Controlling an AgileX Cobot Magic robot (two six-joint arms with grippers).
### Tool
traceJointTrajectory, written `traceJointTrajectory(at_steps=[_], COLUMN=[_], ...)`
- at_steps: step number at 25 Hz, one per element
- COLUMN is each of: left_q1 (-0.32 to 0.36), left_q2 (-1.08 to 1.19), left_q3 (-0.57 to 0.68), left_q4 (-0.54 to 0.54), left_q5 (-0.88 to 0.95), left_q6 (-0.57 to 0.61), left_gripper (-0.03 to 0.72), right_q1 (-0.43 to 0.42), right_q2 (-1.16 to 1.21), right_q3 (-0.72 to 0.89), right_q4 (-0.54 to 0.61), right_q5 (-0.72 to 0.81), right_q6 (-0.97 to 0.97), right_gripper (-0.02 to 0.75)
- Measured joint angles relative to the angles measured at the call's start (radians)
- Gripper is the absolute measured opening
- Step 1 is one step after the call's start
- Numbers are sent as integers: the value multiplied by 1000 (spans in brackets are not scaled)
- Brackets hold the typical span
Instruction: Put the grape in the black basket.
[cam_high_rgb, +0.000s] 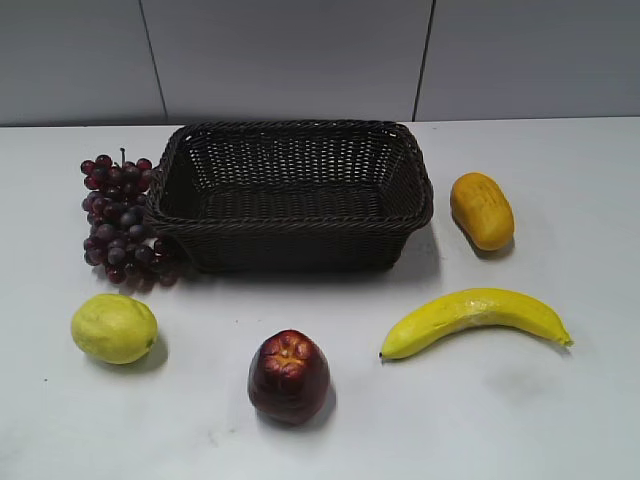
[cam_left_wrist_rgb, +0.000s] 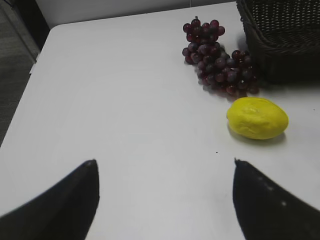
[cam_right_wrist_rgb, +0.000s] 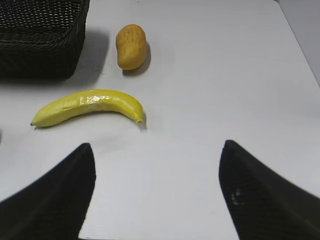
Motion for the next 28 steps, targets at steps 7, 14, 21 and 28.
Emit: traceJointTrajectory(at_steps=[7, 14, 21, 28], left_q1=[0, 0, 0, 0], left_q2=[187, 600, 1093, 1446], left_q3=[-34, -72, -293, -540], left_q4=[-2, -62, -100, -143], left_q5=[-200, -458, -494, -483], left_q6=[0, 0, 0, 1], left_gripper=[643, 643, 635, 630], right_q1=[0, 0, 0, 0], right_q2=[0, 0, 0, 0], right_q3=[0, 0, 0, 0], right_q4=[0, 0, 0, 0], right_q5=[0, 0, 0, 0], right_q6=[0, 0, 0, 0], right_gripper=[585, 585, 585, 585])
